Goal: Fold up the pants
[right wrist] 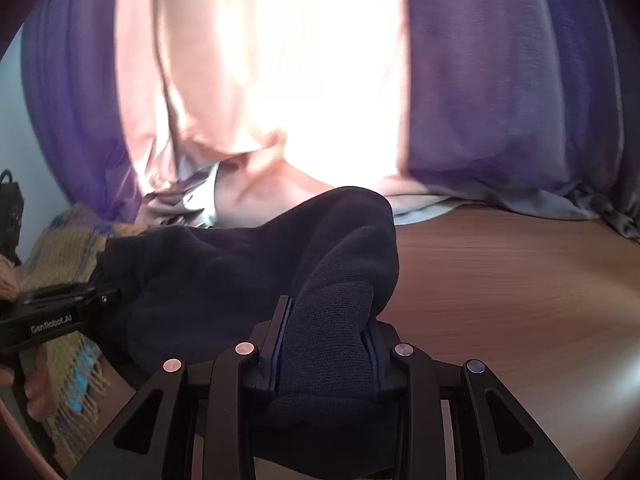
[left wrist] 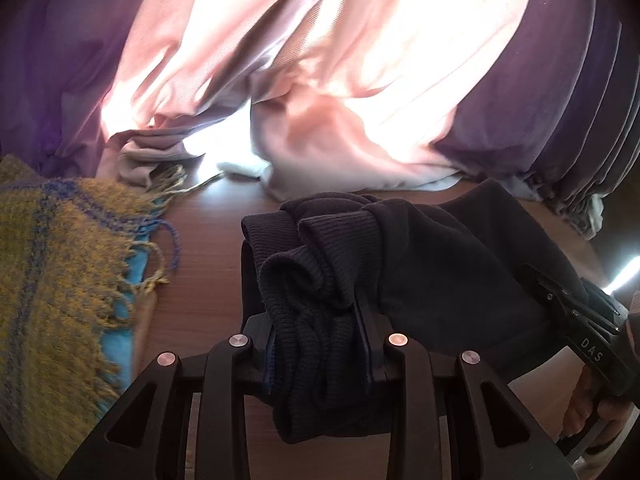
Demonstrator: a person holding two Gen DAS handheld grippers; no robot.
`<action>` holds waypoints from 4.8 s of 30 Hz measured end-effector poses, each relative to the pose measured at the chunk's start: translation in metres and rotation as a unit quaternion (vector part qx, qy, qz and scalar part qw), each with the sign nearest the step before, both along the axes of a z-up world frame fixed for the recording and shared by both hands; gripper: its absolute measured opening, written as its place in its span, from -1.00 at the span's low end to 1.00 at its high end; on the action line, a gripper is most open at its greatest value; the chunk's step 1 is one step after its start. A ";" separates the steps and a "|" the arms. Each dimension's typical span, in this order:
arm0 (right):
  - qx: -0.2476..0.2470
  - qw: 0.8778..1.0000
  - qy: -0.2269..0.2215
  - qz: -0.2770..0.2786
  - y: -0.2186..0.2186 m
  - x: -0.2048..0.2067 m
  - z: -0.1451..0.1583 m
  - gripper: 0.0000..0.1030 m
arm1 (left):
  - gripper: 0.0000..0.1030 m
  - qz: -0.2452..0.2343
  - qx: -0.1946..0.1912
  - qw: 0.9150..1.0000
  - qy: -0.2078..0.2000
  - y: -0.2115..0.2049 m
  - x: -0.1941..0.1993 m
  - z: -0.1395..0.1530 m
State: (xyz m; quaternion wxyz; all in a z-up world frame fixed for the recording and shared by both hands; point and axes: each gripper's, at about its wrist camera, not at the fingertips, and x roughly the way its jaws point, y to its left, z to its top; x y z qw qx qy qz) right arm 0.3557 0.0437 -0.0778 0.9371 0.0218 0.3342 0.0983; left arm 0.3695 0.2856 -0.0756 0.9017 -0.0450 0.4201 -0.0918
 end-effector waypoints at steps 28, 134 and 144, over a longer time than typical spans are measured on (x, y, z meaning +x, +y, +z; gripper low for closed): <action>-0.059 0.998 0.009 -0.016 0.010 -0.037 -0.033 0.21 | 0.24 0.050 0.104 0.993 -0.005 0.005 -0.043 -0.023; -0.034 0.992 -0.108 -0.059 -0.180 -0.348 0.075 0.73 | 1.00 0.064 0.097 0.980 -0.161 -0.203 -0.377 0.097; -0.034 0.992 -0.108 -0.058 -0.183 -0.349 0.075 0.73 | 1.00 0.063 0.095 0.980 -0.160 -0.203 -0.378 0.097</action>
